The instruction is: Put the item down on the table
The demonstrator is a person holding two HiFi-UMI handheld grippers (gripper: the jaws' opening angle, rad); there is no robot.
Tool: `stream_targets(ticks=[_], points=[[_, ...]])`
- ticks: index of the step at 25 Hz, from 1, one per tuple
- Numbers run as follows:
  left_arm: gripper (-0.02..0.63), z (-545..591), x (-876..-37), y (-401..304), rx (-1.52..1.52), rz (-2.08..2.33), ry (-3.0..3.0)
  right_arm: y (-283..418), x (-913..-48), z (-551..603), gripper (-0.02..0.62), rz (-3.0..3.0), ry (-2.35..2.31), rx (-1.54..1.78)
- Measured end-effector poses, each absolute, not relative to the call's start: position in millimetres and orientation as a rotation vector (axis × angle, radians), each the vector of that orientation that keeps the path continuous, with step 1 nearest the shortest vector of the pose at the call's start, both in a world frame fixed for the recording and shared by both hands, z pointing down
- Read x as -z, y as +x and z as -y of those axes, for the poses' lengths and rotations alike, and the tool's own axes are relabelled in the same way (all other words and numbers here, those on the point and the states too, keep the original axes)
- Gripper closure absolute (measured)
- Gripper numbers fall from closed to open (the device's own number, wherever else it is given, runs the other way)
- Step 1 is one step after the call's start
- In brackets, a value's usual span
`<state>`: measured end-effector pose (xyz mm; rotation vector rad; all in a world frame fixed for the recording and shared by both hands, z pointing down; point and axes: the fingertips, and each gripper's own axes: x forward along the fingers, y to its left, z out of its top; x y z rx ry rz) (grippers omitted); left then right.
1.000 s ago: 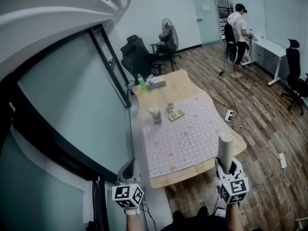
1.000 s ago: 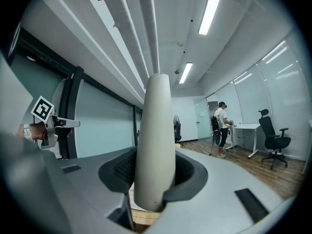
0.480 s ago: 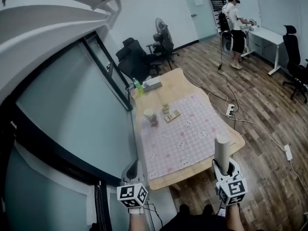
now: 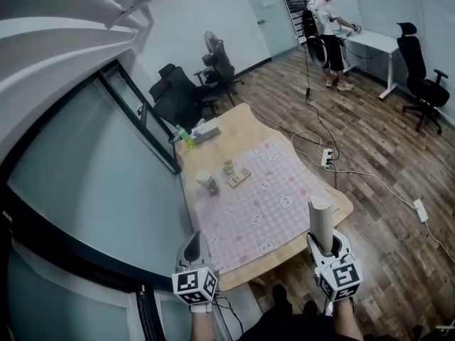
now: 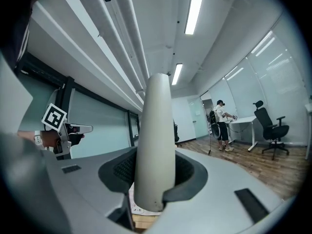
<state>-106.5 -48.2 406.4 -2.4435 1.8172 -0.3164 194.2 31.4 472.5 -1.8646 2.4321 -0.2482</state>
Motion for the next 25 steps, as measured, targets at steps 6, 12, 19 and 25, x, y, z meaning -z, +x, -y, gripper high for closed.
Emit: stream_targets(ticks=[6,12,19,25], points=[[0.606,89.7,-413.3,-106.4,0.285,-1.779,-2.487,193.8,-467.2,-0.4,0.445,-2.423,-1.939,0.235],[0.606,132.8,-411.3,-130.6,0.194,-1.786,-2.524,163.6,-455.8,46.8,0.445,-2.462,-1.959,0.204],[0.606,168.6,-414.0,-188.0,0.010,-1.810,-2.623,99.6,-449.4,105.9,0.445,-2.547,-1.953,0.159],[0.606,186.7,-435.8,-232.3,0.015,-1.906,-2.613,44.7,-449.0,140.4,0.445,-2.651,-1.888,0.134]])
